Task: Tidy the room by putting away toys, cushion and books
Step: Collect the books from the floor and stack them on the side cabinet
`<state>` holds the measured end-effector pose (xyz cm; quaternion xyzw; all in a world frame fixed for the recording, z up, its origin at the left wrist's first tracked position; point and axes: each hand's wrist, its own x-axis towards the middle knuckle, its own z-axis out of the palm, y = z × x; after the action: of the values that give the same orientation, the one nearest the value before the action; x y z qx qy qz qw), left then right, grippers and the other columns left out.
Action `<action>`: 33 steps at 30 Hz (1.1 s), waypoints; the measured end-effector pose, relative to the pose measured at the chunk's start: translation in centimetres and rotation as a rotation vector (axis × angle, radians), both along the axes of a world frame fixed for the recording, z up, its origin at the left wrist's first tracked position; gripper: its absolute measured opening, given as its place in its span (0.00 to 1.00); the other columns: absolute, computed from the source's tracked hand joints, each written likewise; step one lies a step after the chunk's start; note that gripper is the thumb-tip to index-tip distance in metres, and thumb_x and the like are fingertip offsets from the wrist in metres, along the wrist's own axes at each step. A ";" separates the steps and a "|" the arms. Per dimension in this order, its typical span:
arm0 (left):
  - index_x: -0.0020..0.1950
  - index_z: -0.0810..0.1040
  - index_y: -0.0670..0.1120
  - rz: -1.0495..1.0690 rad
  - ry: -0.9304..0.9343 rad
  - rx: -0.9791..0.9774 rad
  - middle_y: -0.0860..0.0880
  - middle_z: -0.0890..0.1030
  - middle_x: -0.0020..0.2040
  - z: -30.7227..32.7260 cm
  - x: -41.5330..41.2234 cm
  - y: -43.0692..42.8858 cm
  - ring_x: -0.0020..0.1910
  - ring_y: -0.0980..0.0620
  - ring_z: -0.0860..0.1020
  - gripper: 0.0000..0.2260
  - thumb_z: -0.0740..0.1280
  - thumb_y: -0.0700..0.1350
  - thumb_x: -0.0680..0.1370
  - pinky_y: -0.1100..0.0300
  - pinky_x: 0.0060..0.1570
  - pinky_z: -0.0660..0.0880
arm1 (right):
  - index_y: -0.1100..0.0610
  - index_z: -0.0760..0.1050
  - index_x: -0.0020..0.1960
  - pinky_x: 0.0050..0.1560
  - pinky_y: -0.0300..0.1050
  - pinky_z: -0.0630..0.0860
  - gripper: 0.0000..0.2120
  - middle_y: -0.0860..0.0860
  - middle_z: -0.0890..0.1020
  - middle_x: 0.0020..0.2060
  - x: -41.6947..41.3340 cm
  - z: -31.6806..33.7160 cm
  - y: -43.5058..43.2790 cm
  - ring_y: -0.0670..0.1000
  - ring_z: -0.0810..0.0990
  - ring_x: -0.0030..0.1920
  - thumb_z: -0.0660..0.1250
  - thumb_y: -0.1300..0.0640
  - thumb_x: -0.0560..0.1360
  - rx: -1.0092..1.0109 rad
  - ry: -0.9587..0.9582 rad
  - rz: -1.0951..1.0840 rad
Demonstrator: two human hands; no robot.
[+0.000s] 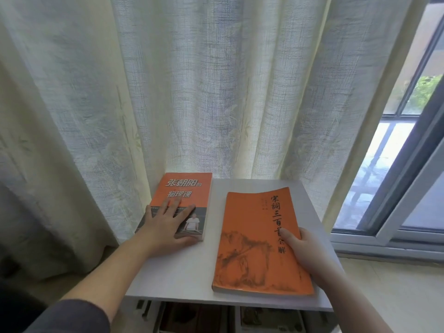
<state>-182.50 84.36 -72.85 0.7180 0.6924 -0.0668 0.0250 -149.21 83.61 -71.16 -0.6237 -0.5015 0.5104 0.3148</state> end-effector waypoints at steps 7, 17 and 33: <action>0.76 0.37 0.63 0.005 -0.007 -0.003 0.50 0.38 0.79 0.2 0.1 -0.1 0.77 0.45 0.38 0.53 0.30 0.83 0.53 0.33 0.70 0.41 | 0.56 0.74 0.60 0.25 0.36 0.76 0.13 0.52 0.84 0.45 0.0 0.1 -0.1 0.50 0.84 0.39 0.64 0.50 0.79 0.020 0.030 0.002; 0.79 0.50 0.49 -0.204 -0.293 0.180 0.50 0.46 0.79 0.0 9.9 -5.6 0.78 0.51 0.41 0.36 0.45 0.68 0.75 0.55 0.75 0.38 | 0.52 0.62 0.73 0.68 0.53 0.69 0.26 0.51 0.73 0.68 0.1 -1.1 -0.3 0.54 0.72 0.66 0.65 0.52 0.77 0.322 -0.464 0.126; 0.78 0.45 0.41 -0.130 -0.014 0.112 0.39 0.45 0.78 -0.6 12.4 -5.3 0.78 0.45 0.42 0.45 0.27 0.64 0.67 0.48 0.75 0.38 | 0.63 0.43 0.78 0.76 0.55 0.43 0.32 0.58 0.44 0.78 -2.9 -3.2 -0.5 0.56 0.46 0.78 0.48 0.46 0.83 0.387 -0.776 0.311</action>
<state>-170.08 79.07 -73.43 0.7622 0.6468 -0.0246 -0.0148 -152.10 83.10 -74.34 -0.6156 -0.7562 0.1770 0.1339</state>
